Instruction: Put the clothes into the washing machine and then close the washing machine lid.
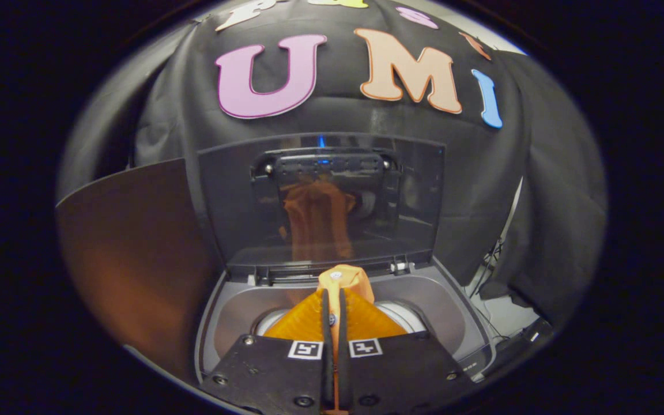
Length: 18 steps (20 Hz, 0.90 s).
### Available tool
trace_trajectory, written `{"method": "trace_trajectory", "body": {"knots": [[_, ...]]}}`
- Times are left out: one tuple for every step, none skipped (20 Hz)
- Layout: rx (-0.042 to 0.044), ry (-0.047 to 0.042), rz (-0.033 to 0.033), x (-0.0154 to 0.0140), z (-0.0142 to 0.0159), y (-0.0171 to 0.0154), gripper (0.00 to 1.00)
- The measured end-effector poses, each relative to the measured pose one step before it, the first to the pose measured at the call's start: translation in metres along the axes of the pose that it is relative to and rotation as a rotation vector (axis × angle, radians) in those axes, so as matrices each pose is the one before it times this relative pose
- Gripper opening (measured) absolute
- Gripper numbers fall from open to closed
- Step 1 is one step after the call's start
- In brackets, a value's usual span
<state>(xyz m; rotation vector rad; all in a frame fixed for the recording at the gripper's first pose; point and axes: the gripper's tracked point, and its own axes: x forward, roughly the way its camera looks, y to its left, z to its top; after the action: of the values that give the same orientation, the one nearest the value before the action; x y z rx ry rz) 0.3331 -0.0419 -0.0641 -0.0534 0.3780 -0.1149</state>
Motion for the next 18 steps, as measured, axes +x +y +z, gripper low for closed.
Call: {"method": "trace_trajectory", "body": {"knots": [[-0.00261, 0.00222, 0.00168, 0.00066, -0.00069, 0.00048, 0.04], [-0.00966, -0.00331, -0.00266, -0.00033, -0.00051, -0.00158, 0.05], [-0.01275, -0.00721, -0.01225, -0.0013, 0.00305, -0.00224, 0.08], [-0.01297, -0.01342, 0.00776, -0.00055, 0.00303, 0.00135, 0.12], [-0.01818, -0.01608, 0.00263, -0.00046, 0.00476, 0.00076, 0.24], [-0.03209, -0.01454, -0.01358, 0.00069, 0.00533, -0.00278, 0.26], [-0.02756, -0.01853, -0.02436, -0.00375, 0.0042, -0.00572, 0.4], [-0.00727, -0.01304, 0.00133, -0.00027, 0.00592, -0.00165, 0.55], [0.00914, -0.00683, 0.00127, 0.00552, 0.00175, -0.00055, 0.69], [0.01316, 0.0028, 0.01606, -0.00668, 0.00422, 0.00239, 0.83], [0.00765, -0.00508, -0.00217, -0.00068, 0.00351, -0.00151, 0.97], [0.00012, -0.00489, -0.00074, -0.0033, 0.00455, -0.0018, 0.97], [-0.00338, -0.00865, 0.00001, -0.00263, 0.00674, -0.00225, 0.98], [-0.00273, -0.00519, -0.00122, -0.00095, 0.00448, -0.00129, 0.97], [-0.00198, -0.00235, 0.00074, -0.0027, 0.00516, -0.00179, 0.97], [-0.00028, -0.00233, 0.00036, -0.00287, 0.004, -0.00158, 0.97], [-0.00322, -0.00319, 0.00313, -0.00348, 0.00547, -0.0011, 0.97], [-0.00342, -0.00676, 0.00666, -0.00398, 0.0061, 0.00065, 0.97]]}}
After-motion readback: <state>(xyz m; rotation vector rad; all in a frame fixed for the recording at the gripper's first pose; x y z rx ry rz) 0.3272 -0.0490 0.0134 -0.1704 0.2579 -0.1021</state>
